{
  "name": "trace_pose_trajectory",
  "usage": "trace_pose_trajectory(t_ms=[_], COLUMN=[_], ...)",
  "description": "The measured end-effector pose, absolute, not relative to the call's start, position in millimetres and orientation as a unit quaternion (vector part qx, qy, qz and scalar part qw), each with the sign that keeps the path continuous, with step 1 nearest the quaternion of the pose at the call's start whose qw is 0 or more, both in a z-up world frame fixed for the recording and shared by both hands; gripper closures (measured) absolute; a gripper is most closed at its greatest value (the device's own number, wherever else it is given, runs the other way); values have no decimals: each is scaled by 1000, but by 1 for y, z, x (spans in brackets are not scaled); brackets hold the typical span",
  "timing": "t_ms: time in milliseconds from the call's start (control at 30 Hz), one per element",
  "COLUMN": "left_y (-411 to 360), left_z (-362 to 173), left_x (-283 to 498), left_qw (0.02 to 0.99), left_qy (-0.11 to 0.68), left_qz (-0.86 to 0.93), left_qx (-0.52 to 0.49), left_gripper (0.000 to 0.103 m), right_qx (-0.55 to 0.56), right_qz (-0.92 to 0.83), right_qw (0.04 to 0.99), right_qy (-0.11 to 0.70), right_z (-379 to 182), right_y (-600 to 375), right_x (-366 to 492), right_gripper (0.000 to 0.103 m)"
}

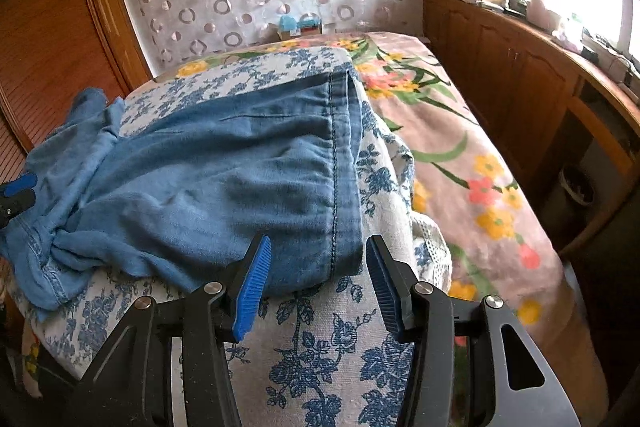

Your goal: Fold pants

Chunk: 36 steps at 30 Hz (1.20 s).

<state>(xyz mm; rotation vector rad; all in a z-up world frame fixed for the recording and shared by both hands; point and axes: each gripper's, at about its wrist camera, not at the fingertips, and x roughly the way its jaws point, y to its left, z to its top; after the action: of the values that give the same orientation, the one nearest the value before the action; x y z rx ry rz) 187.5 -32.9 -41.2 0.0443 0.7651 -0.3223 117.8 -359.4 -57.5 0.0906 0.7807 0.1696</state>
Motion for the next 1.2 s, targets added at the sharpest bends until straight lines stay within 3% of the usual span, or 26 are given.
trace_pose_trajectory(t_ms=[567, 600, 700, 800, 933, 1200], left_y=[-36, -36, -36, -35, -32, -24], left_z=[-77, -77, -77, -77, -72, -62], left_x=[197, 197, 197, 196, 194, 185], left_qw=[899, 900, 900, 900, 900, 906], left_qy=[407, 407, 407, 406, 404, 393], left_qz=[-158, -158, -158, -159, -161, -161], left_qx=[14, 14, 13, 12, 12, 2], left_gripper=[23, 23, 23, 23, 23, 23], right_qx=[0, -9, -15, 0, 36, 50], right_qz=[65, 64, 72, 81, 79, 90], right_qw=[916, 916, 916, 919, 936, 938], right_qy=[395, 395, 394, 387, 341, 330], right_z=[-68, -68, -67, -63, -37, -29], right_y=[-356, -355, -355, -367, -395, -397], right_x=[138, 137, 137, 135, 119, 110], right_gripper=[52, 54, 82, 91, 91, 91])
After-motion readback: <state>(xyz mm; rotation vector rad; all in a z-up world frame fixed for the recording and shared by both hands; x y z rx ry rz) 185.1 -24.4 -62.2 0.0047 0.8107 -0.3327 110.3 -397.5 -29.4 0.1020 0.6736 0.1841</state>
